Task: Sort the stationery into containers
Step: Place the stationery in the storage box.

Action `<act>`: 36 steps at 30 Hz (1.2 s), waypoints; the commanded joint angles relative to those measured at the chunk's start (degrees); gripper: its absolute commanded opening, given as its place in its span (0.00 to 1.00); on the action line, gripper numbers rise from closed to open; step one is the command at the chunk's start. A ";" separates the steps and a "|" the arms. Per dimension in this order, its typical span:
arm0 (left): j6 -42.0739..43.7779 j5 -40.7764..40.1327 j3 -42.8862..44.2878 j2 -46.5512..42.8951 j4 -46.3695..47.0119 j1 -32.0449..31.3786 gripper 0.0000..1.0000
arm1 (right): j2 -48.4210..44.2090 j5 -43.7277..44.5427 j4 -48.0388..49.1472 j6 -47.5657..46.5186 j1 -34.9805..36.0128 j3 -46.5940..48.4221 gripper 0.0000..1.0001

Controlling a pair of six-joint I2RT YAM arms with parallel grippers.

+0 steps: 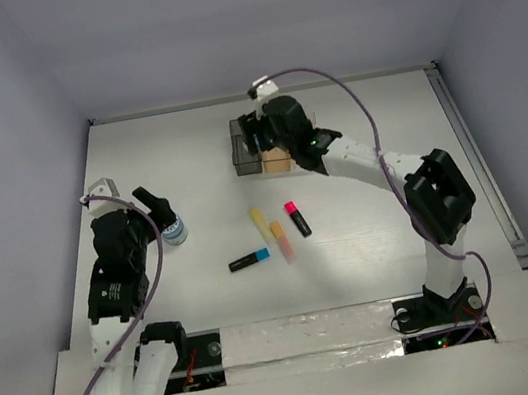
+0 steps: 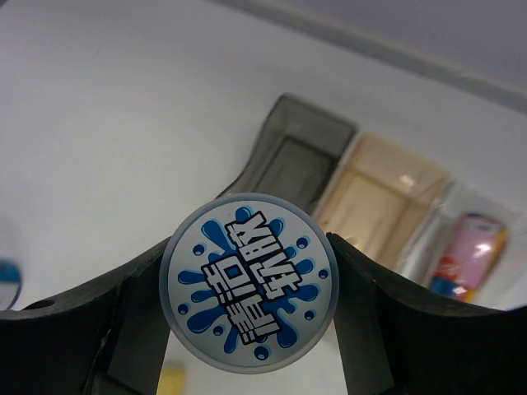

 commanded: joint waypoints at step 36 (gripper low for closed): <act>-1.06 -0.22 5.80 28.03 0.31 1.30 0.96 | 18.91 0.24 -1.51 -7.34 -10.69 21.44 0.95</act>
